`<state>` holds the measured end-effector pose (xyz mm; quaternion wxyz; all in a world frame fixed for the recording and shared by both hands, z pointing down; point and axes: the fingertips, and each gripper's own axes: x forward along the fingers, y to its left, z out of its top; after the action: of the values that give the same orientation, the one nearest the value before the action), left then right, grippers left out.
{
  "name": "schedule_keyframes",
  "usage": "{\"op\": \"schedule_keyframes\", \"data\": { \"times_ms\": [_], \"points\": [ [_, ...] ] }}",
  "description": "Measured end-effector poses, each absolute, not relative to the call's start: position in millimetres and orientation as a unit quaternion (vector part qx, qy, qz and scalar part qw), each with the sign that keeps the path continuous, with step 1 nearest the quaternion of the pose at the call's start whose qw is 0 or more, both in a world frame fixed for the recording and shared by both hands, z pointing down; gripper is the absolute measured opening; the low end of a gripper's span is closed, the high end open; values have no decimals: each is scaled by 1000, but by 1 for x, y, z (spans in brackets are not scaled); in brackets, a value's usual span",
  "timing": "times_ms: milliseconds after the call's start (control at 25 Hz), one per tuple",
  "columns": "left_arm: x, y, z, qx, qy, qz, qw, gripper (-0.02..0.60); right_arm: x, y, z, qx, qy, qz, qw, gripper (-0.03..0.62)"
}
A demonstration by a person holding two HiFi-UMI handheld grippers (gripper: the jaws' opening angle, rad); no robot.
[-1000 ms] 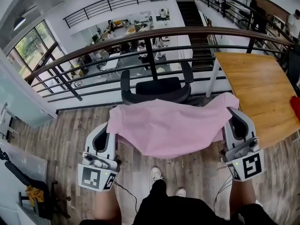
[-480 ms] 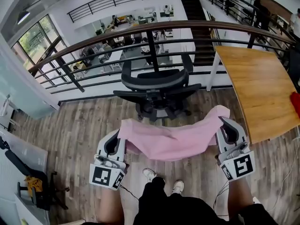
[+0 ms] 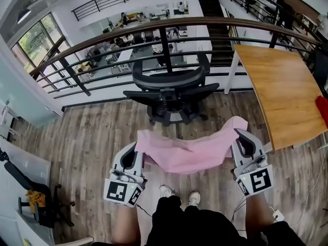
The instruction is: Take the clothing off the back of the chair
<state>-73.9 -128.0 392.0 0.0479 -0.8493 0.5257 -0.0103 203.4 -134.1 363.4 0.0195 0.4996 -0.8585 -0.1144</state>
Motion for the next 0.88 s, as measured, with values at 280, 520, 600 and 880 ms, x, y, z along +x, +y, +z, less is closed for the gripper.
{"op": "schedule_keyframes", "data": {
  "times_ms": [280, 520, 600, 880],
  "points": [
    [-76, -123, 392, -851, 523, -10, 47, 23, 196, -127, 368, 499, -857, -125, 37, 34],
    [-80, -119, 392, -853, 520, -14, 44, 23, 187, -123, 373, 498, -859, -112, 42, 34],
    [-83, -118, 393, -852, 521, -14, 44, 23, 184, -122, 373, 498, -860, -108, 40, 34],
    [-85, -111, 393, -849, 525, -19, 47, 23, 183, -120, 375, 490, -863, -116, 39, 34]
  ]
}}
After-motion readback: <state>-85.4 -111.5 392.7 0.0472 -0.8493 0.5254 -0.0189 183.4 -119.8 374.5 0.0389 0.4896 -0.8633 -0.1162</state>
